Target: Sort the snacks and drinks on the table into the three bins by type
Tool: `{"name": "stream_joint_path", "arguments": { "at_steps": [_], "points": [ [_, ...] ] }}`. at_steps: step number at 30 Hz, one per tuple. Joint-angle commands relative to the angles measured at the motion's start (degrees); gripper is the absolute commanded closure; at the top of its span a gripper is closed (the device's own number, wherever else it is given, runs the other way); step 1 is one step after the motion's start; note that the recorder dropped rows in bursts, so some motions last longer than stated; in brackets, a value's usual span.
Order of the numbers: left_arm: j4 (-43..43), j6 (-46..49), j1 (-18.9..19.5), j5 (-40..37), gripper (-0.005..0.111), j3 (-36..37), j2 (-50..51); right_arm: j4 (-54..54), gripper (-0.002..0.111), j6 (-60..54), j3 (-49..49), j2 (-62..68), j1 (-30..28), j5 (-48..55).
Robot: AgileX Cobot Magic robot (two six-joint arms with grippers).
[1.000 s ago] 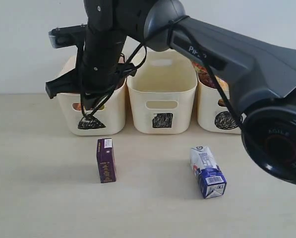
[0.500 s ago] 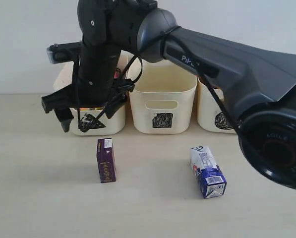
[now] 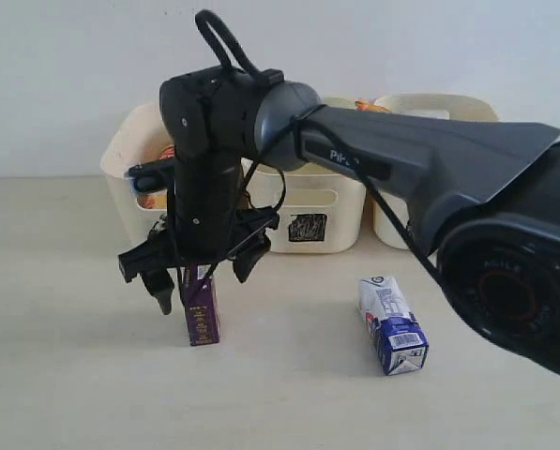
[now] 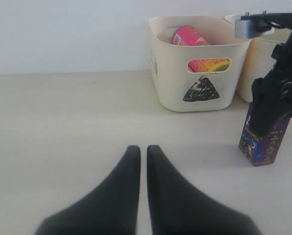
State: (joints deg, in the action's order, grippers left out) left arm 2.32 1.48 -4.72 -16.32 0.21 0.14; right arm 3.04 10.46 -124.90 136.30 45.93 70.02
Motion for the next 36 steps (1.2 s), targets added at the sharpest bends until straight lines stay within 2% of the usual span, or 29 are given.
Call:
{"name": "stream_joint_path", "arguments": {
  "at_steps": [1,11,16,19,24,31,36],
  "points": [
    [0.0,-0.5,0.1,0.4,0.103,-0.2,-0.1,0.3,0.027,0.1,0.4,1.7,-0.1,-0.1],
    [0.0,-0.5,0.1,0.4,0.103,-0.2,-0.1,0.0,0.028,0.1,0.4,2.1,-0.1,-0.9],
    [0.0,-0.5,0.1,0.4,0.103,-0.2,-0.1,-1.8,0.036,-0.4,0.3,-1.1,-0.1,-0.1],
    [0.0,-0.5,0.1,0.4,0.103,-0.2,-0.1,-3.0,0.058,-0.4,0.3,-5.0,-0.1,-0.1],
    [0.0,-0.5,0.1,0.4,0.103,-0.2,-0.1,-4.2,0.109,-1.9,7.6,-13.0,1.7,-0.1],
    [0.0,-0.5,0.1,0.4,0.103,-0.2,-0.1,-11.2,0.108,-4.0,25.2,-27.5,2.4,-0.1],
    [0.0,-0.5,0.1,0.4,0.103,-0.2,-0.1,-14.0,0.108,-4.0,40.6,-40.7,-1.8,-0.1]
  ]
}}
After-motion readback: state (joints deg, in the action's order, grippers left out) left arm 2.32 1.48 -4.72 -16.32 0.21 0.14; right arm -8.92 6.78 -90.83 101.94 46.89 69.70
